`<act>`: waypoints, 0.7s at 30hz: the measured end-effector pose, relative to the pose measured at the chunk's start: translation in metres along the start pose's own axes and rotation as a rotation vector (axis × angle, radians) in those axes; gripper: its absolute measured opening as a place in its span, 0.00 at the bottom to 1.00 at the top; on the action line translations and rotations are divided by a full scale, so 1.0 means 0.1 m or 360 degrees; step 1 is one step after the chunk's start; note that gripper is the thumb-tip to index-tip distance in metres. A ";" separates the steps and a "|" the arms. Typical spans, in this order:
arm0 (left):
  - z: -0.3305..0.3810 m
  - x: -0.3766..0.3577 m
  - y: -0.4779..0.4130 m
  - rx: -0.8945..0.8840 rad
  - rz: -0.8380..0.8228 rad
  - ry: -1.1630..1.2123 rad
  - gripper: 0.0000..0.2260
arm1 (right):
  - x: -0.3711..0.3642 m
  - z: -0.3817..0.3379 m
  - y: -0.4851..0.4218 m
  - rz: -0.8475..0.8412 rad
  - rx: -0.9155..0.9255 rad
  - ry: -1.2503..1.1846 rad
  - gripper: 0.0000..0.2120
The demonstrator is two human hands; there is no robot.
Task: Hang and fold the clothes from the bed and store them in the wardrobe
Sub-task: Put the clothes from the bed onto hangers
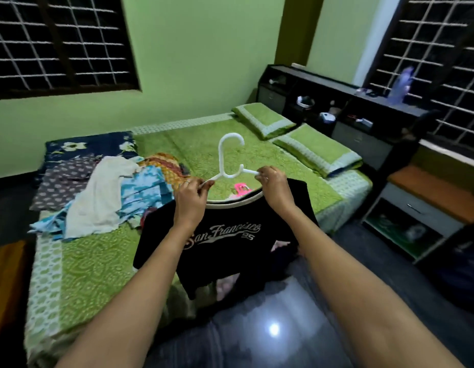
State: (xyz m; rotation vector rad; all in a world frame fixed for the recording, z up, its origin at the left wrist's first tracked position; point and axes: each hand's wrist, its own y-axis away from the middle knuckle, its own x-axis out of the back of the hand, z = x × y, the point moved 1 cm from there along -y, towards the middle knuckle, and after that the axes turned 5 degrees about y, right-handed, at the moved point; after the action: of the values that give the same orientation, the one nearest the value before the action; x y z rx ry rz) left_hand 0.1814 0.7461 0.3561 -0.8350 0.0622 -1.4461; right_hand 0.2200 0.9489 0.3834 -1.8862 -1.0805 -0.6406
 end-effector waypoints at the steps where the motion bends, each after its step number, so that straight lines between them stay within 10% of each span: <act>1: 0.06 -0.15 0.02 -0.0004 -0.0036 0.0031 0.13 | 0.07 0.16 0.02 0.0006 -0.0046 0.0002 0.07; 21: -0.20 -2.55 -0.51 0.0487 -0.0343 0.0275 0.12 | -0.26 2.40 -1.03 -0.0359 -0.0013 0.0347 0.07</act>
State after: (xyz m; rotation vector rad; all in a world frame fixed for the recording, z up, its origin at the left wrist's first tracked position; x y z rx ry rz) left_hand 0.0837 0.9668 0.2564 -0.4758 -0.1195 -1.6774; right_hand 0.1227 1.1718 0.2839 -1.6689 -1.1559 -0.9568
